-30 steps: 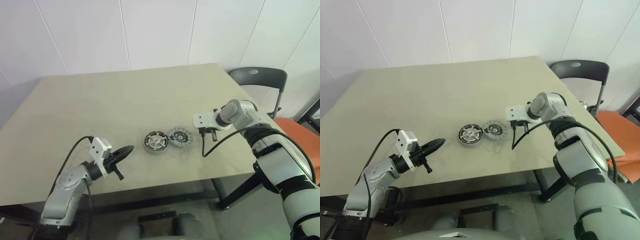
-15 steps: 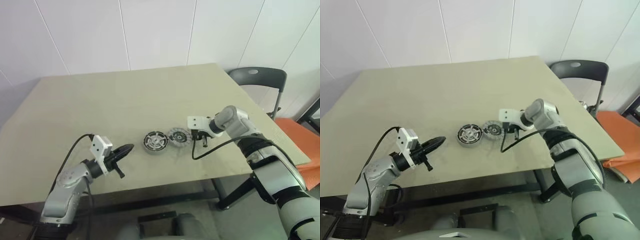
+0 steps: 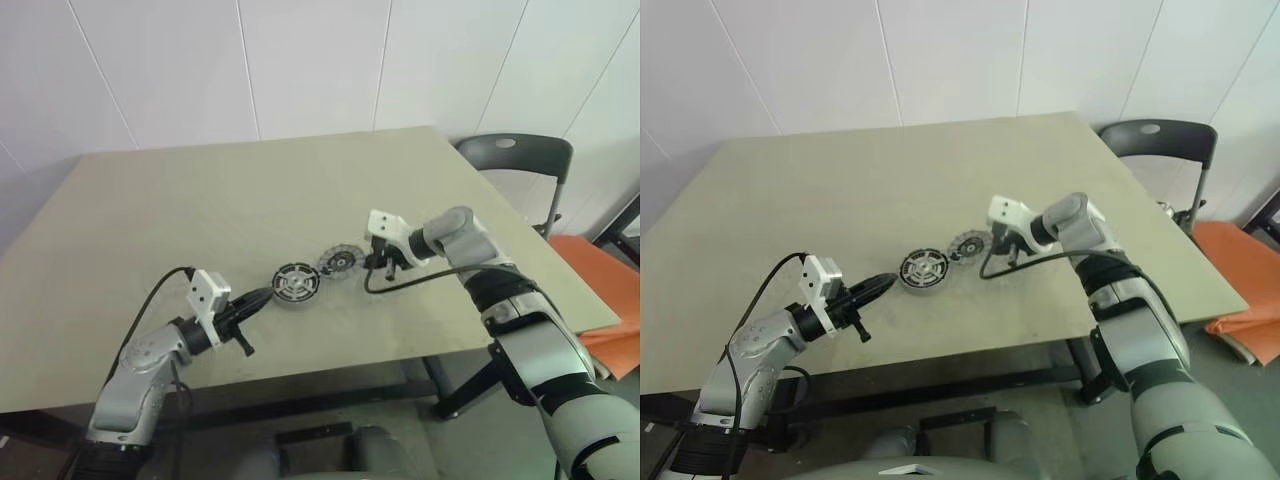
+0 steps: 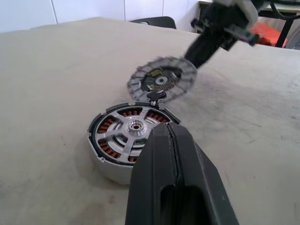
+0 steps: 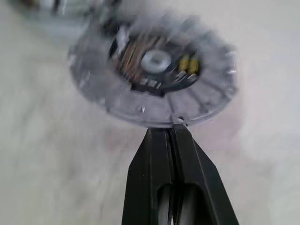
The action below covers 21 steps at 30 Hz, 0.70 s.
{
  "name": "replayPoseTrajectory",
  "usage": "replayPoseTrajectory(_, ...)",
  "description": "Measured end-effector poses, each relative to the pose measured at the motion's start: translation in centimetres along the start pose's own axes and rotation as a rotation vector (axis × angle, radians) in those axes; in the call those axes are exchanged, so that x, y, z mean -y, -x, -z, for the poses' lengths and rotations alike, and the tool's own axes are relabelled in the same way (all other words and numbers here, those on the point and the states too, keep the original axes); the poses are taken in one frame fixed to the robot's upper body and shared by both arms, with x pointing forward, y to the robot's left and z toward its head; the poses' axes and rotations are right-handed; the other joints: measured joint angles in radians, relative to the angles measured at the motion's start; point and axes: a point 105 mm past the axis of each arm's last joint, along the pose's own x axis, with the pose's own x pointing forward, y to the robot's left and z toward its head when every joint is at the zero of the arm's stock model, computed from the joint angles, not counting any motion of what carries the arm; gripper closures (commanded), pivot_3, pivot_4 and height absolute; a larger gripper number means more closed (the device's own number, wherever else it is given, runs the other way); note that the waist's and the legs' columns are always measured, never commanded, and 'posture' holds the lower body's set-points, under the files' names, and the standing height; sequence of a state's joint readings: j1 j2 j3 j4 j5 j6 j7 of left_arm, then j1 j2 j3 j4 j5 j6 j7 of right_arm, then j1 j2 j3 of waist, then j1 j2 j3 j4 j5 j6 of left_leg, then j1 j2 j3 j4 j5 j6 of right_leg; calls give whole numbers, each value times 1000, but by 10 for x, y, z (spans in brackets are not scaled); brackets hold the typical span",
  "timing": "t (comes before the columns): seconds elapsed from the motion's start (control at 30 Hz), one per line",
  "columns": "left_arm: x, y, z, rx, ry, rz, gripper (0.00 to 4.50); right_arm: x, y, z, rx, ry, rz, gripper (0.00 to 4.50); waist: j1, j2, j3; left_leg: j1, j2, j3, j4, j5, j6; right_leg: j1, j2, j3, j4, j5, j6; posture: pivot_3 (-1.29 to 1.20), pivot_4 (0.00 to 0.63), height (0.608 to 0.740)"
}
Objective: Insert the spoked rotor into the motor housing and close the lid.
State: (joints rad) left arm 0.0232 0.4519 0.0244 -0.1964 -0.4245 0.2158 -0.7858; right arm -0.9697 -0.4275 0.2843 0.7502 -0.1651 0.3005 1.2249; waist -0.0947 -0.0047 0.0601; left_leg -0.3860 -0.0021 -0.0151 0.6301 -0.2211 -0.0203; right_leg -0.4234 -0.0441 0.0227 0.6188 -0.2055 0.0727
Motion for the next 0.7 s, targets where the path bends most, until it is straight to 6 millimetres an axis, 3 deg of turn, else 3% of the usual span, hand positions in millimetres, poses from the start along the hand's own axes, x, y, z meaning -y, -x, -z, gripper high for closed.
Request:
replayPoseTrajectory(0.13,-1,-1,0,-1,1,2,4500,6,9,-25,121,-86,-4,4462,2,0,0,-1,0,0,0,0,0,0,0,0,-1,0,0,0,0,740)
replayPoseTrajectory(0.43,-4,-2,2,-6,4,0,4500,-16,-3,-24,252,-256,-26,4462,-6,-2,-2,1,1,0,-1,0,0,0,1,1,0,0,0,0,0,740)
replayPoseTrajectory(0.53,-4,-1,2,-8,4,-1,4500,-23,-14,-30,319,-305,15,4462,-14,-3,-2,8,2,-1,-3,0,0,3,4,2,0,1,-1,0,0,740)
replayPoseTrajectory(0.6,-4,-1,1,-7,2,-1,4500,-36,-31,-36,364,-336,24,4462,-22,-2,-2,14,4,-5,-4,-2,-3,9,8,1,-2,1,-3,0,0,740)
replayPoseTrajectory(0.7,-4,-1,1,-7,1,-2,4500,-54,-54,-38,350,-328,19,4462,-28,-1,-3,12,14,-10,-2,-3,-4,11,17,-5,-12,4,-7,0,0,740)
